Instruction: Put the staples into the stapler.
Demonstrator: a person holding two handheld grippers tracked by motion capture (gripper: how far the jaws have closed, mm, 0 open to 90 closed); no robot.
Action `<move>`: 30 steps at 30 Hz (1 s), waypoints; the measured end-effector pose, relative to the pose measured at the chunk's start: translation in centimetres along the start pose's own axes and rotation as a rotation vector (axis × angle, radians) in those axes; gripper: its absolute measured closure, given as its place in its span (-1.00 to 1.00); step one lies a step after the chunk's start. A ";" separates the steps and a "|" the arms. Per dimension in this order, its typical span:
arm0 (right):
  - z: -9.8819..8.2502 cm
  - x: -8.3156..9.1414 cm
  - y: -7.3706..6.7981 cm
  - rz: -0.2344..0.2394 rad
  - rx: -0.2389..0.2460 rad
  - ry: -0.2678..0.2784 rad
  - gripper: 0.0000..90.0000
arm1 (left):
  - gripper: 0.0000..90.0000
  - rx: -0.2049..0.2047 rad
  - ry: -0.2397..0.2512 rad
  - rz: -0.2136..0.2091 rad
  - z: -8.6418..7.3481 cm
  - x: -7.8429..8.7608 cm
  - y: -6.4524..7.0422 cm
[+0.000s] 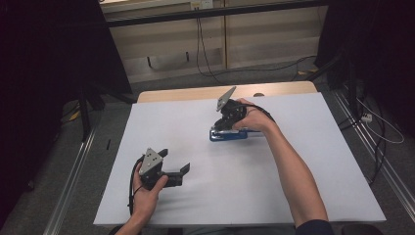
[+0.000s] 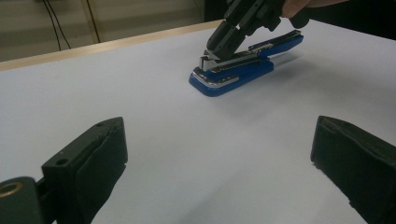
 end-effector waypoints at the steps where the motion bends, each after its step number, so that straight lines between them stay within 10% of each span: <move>1: 0.0 -0.1 0.0 0.002 0.000 0.002 0.76 | -0.91 -0.001 0.000 0.000 0.0 0.0 0.0; 30: 0.0 -0.2 0.0 0.012 0.024 -0.008 0.76 | -0.91 0.000 -0.002 -0.002 0.0 0.0 0.0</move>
Point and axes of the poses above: each handheld gripper's, and its own axes: x roughly backward along the jaws, z roughly out of its top, y roughly to its right, the point moved 4 cm from there along -x, roughly forward along the jaws, and after that the axes turned 11 degrees about -z, right-handed, at the moved point
